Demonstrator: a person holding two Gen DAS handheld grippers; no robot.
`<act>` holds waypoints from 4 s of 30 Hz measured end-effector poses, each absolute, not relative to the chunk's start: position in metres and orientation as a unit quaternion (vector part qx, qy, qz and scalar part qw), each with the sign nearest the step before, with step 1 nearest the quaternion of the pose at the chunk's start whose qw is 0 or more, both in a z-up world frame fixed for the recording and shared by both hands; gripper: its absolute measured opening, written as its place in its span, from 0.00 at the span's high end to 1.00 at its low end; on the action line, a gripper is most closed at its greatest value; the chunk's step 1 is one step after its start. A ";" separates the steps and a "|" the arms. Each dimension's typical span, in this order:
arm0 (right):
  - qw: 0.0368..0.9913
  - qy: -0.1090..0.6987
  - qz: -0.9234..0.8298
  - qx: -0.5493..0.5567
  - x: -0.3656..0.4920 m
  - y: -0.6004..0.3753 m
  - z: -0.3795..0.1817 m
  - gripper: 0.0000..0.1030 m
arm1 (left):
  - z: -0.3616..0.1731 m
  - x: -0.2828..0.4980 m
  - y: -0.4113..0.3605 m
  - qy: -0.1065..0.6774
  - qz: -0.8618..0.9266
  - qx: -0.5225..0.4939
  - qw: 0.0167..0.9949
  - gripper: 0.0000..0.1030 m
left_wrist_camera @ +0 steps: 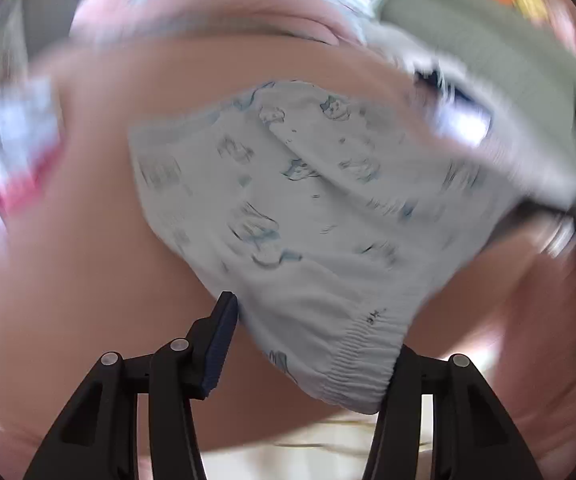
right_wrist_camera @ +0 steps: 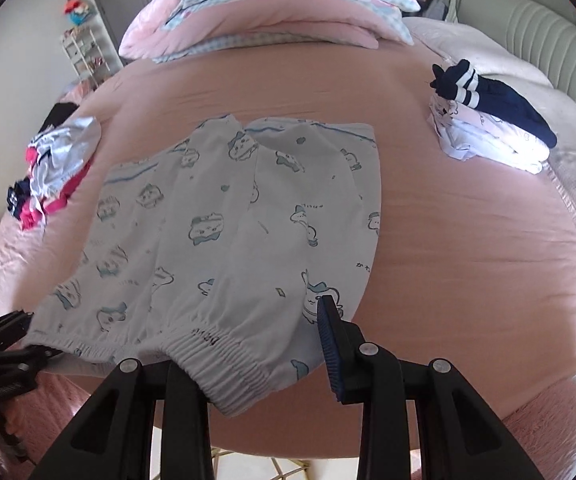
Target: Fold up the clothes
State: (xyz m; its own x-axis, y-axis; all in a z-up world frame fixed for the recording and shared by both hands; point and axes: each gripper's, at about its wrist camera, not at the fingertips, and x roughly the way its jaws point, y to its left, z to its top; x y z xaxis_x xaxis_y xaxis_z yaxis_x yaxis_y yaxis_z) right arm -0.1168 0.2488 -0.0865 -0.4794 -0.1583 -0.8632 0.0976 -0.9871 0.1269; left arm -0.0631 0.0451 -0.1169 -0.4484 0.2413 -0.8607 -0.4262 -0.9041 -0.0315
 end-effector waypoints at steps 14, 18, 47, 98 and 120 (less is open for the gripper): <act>0.103 -0.047 -0.853 0.510 -0.114 0.234 -0.079 0.69 | -0.123 -0.081 0.112 0.119 0.817 -0.491 0.279 0.42; 0.110 -0.046 -0.857 0.501 -0.108 0.232 -0.068 0.69 | -0.135 -0.080 0.131 0.174 0.824 -0.486 0.232 0.75; 0.050 0.104 -0.799 0.590 -0.084 0.222 -0.137 0.68 | -0.149 -0.061 0.059 0.094 0.802 -0.573 0.138 0.92; -0.002 -0.047 -0.866 0.497 -0.075 0.243 -0.079 0.61 | -0.126 -0.026 0.049 -0.015 0.844 -0.522 0.124 0.60; 0.073 0.003 -0.824 0.562 -0.074 0.231 -0.101 0.59 | -0.113 -0.021 0.034 0.052 0.812 -0.576 0.076 0.60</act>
State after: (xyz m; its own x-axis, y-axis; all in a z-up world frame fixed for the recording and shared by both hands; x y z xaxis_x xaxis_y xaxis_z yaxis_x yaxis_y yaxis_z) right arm -0.0743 0.2307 -0.1011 -0.3579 -0.1178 -0.9263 0.1242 -0.9892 0.0779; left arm -0.0213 0.0343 -0.1130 -0.3246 0.0631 -0.9437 -0.1838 -0.9830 -0.0025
